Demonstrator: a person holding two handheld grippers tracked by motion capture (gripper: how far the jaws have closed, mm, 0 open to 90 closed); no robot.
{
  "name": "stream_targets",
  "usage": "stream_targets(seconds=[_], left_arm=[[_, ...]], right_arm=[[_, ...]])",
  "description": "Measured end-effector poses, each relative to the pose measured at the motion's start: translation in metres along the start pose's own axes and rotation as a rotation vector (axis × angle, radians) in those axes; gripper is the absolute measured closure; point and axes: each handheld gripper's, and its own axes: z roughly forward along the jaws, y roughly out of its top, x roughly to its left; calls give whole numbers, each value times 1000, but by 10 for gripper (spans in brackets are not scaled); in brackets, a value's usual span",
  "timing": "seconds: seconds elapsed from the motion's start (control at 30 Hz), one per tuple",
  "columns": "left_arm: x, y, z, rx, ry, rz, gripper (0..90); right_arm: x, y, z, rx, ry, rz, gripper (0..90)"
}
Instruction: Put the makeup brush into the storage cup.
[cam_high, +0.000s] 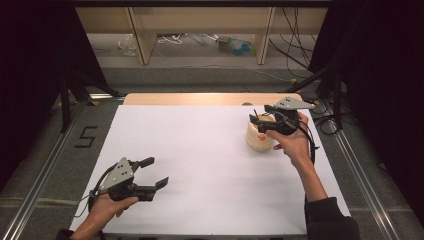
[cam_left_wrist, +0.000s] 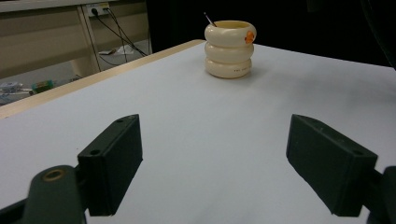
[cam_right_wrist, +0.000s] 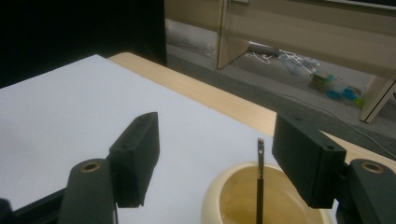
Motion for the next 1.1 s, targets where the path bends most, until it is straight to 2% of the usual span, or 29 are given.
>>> stream_targets(seconds=[0.17,0.47,0.73,0.93,1.03,1.1], left_arm=[[0,0,-1,3,5,4,183],[0,0,0,4,3,3,183],[0,1,-1,4,7,4,183],[0,0,-1,5,7,2,183],[0,1,-1,5,7,4,183],[0,0,0,3,5,2,183]], right_arm=[[8,1,-3,6,27,-16,327],[16,3,-10,0,40,-27,325],[24,-1,-10,-4,56,-27,323],[32,-5,-11,16,76,-39,317],[36,-6,-13,5,95,-44,311],[38,-6,-15,-3,91,-39,295]])
